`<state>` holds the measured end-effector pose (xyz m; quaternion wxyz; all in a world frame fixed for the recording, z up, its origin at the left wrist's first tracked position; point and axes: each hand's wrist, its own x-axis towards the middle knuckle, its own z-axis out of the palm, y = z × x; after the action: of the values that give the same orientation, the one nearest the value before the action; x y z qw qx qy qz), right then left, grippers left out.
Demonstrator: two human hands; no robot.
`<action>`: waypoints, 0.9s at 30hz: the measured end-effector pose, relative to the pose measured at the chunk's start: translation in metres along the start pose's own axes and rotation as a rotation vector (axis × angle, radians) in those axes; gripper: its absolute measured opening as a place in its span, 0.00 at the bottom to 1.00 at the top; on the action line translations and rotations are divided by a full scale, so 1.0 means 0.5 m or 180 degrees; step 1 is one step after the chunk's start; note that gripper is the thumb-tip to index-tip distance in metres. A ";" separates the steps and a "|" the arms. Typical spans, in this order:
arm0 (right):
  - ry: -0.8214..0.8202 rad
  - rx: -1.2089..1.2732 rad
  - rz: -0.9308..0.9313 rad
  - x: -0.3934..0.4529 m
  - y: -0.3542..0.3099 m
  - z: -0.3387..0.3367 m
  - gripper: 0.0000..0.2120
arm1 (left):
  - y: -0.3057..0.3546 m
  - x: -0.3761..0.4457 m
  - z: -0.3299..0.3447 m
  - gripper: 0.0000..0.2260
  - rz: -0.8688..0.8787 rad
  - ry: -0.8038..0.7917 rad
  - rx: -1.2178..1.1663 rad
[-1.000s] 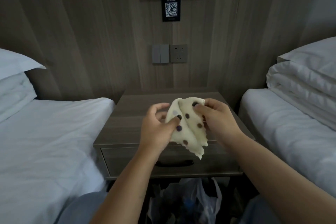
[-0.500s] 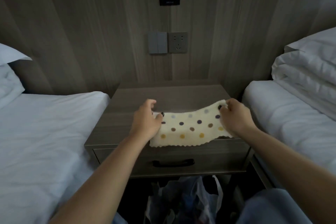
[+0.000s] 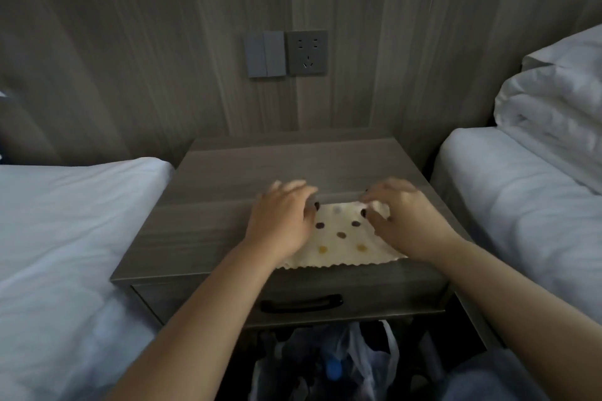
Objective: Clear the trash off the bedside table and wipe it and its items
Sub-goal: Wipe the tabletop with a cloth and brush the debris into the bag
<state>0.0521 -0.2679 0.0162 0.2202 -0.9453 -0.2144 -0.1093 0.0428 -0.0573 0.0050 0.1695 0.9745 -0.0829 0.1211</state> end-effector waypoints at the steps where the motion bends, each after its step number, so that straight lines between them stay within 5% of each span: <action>1: 0.0191 0.0066 0.0049 0.008 -0.004 -0.002 0.12 | 0.005 0.024 -0.004 0.17 0.0029 -0.0237 -0.0066; 4: 0.0426 0.0406 0.0213 0.012 -0.006 -0.002 0.13 | 0.027 0.074 -0.010 0.13 -0.0181 -0.0957 -0.0087; 8: 0.0700 0.0559 0.0412 -0.017 0.008 0.006 0.11 | 0.039 0.103 -0.031 0.06 -0.0251 -0.1206 -0.0082; 12: 0.1200 0.1314 0.1156 -0.054 0.005 -0.006 0.06 | 0.061 0.098 -0.072 0.07 -0.0374 -0.0845 -0.1347; 14: 0.1252 0.1505 0.1412 -0.064 -0.005 -0.016 0.11 | 0.083 0.085 -0.099 0.07 -0.0403 -0.0558 -0.1935; 18: 0.0401 0.3297 0.2031 -0.052 -0.033 -0.047 0.24 | 0.127 0.064 -0.156 0.09 -0.0443 -0.0068 -0.2881; 22: -0.0540 0.5162 0.1432 -0.026 -0.037 -0.094 0.30 | 0.145 0.064 -0.194 0.19 -0.0413 0.0144 -0.3261; 25: -0.0232 0.5104 0.0988 -0.008 -0.037 -0.137 0.28 | 0.140 0.062 -0.212 0.34 -0.0219 0.0045 -0.3184; 27: -0.0067 0.4577 0.0678 -0.001 -0.038 -0.159 0.22 | 0.137 0.057 -0.223 0.28 -0.0073 0.0092 -0.2913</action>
<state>0.0342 -0.2896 0.0926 0.7944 -0.5836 -0.1421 0.0898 0.0331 -0.0855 0.1358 0.5850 0.7985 -0.1147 0.0838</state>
